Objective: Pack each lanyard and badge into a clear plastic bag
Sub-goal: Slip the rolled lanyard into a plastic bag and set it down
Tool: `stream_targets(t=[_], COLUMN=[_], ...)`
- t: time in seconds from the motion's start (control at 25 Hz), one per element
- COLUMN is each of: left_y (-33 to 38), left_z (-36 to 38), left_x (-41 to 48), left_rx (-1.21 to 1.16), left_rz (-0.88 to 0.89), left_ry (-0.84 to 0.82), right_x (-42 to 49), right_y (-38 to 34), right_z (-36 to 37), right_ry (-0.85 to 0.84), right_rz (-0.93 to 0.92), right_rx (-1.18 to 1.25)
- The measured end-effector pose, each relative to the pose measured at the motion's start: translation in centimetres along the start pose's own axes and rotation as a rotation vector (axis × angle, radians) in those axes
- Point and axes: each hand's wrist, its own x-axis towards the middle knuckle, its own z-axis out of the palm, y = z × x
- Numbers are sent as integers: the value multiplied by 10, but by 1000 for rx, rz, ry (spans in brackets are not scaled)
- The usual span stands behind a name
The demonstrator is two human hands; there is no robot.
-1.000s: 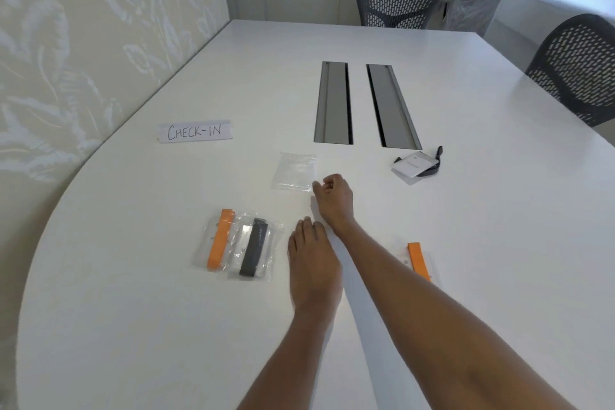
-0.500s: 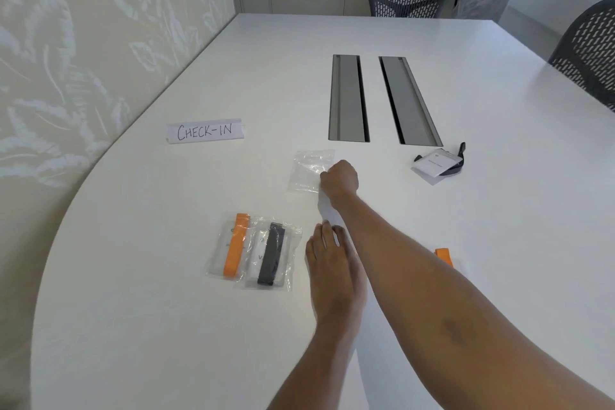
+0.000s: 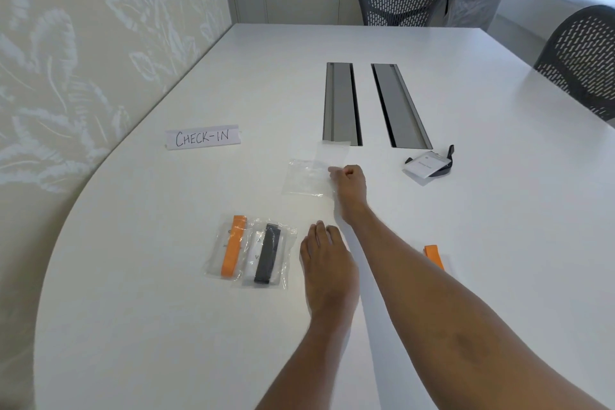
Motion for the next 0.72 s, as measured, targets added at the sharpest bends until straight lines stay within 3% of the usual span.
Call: stream_targets(t=[0.12,0.24,0.44,0.72], left_y=[-2,-2,4,4], left_z=[3,-1,-32,-62], left_x=[-2,-2,-12,-51], left_rx=[10,-21,-340,-366], left_rz=[1,2,-184,97], left_ry=[21,34,295,266], right_x=[-17,-40,-99,-172], right_y=[8,17,27,37], right_z=[-23,-40,-73,-113], right_ry=[-11,-21,-68,-60], right_rz=[-53,-133,-253,-333], right_rx=[164,99,-89,-227])
